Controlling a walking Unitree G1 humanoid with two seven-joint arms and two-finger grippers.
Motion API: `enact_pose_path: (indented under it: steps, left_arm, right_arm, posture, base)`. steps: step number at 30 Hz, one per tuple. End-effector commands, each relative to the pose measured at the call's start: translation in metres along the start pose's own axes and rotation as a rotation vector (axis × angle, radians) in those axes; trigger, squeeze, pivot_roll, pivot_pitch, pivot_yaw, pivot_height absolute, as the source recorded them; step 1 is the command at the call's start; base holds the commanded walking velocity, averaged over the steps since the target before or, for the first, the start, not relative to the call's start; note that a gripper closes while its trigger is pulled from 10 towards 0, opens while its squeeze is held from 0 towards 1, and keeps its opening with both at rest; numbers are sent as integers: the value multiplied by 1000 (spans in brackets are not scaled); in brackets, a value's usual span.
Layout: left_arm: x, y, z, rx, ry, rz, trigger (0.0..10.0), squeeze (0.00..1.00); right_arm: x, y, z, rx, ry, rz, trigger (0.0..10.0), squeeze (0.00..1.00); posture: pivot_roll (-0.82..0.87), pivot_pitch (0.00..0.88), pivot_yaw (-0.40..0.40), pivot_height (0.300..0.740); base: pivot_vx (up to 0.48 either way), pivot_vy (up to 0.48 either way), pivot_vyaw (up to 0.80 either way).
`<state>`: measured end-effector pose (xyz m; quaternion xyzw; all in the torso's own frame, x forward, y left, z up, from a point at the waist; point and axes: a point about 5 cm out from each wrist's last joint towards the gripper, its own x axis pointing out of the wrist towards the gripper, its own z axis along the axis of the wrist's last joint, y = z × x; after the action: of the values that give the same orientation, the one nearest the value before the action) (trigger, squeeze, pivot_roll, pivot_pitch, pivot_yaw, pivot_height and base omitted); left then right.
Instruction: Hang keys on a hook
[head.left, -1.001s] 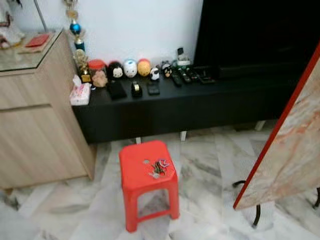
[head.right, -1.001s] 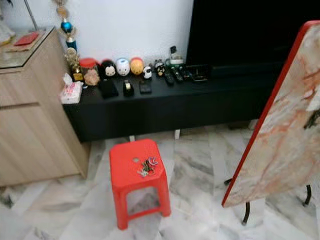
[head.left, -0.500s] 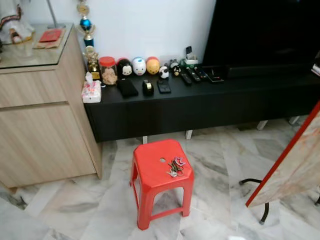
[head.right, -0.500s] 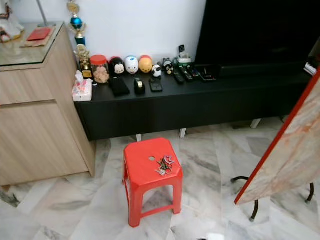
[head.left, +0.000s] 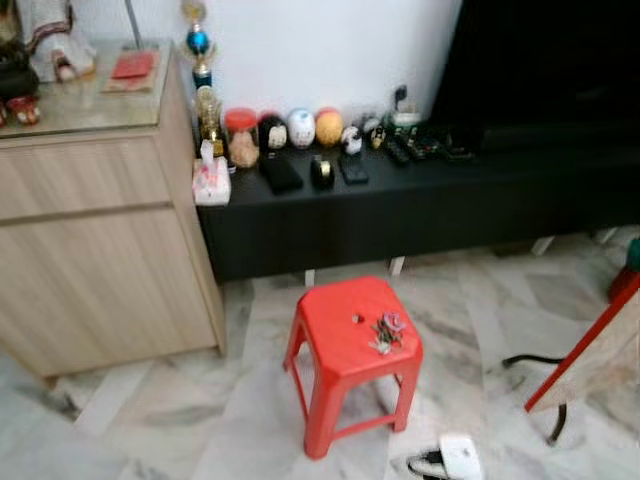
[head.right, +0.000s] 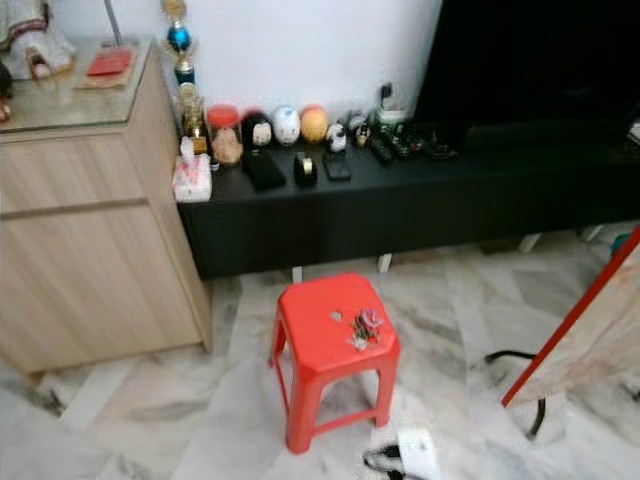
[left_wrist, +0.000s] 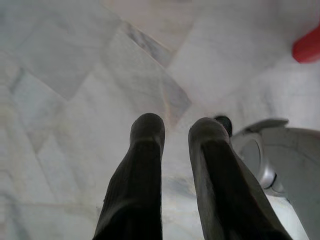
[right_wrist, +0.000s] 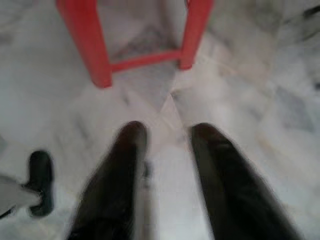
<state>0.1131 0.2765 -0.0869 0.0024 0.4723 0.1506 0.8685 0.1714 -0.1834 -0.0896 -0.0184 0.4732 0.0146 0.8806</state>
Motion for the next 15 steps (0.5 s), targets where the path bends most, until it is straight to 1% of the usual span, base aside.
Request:
enact_pose_path:
  steps: [1, 2, 5, 10, 12, 14, 15]
  left_arm:
    - [0, -5, -4, 2, 15, -15, 10000, 0]
    - [0, -5, -3, -2, 11, -16, 10000, 0]
    - [-1, -4, -3, -13, 3, -15, 10000, 0]
    - [-1, -4, -5, -11, 10, -19, 10000, 0]
    - [-1, -4, -5, -10, 10, -19, 10000, 0]
    - [-1, -3, -5, -5, 10, -16, 10000, 0]
    - [-1, -2, -5, -3, 11, -14, 10000, 0]
  right_arm:
    - [-4, -13, -13, 39, 34, -33, 10000, 0]
    - [-6, -15, -19, 83, 45, -46, 10000, 0]
    - [-7, -17, -24, 137, 52, -60, 10000, 0]
    - [-7, -14, -27, 144, 67, -68, 10000, 0]
    - [-6, -12, -25, 126, 60, -62, 10000, 0]
    - [-6, -9, -23, 120, 51, -62, 10000, 0]
    - [-5, -8, -22, 124, 51, -60, 10000, 0]
  posture:
    - [55, 0, -37, 740]
    - [56, 0, -38, 740]
    - [60, 0, -39, 740]
    - [59, 0, -38, 740]
    - [63, 0, -39, 740]
    - [63, 0, -37, 740]
    - [63, 0, -36, 740]
  base:
    - [0, 0, 0]
    - [0, 0, 0]
    - [0, 0, 0]
    - [0, 0, 0]
    - [0, 0, 0]
    - [0, 0, 616]
    - [255, 0, 800]
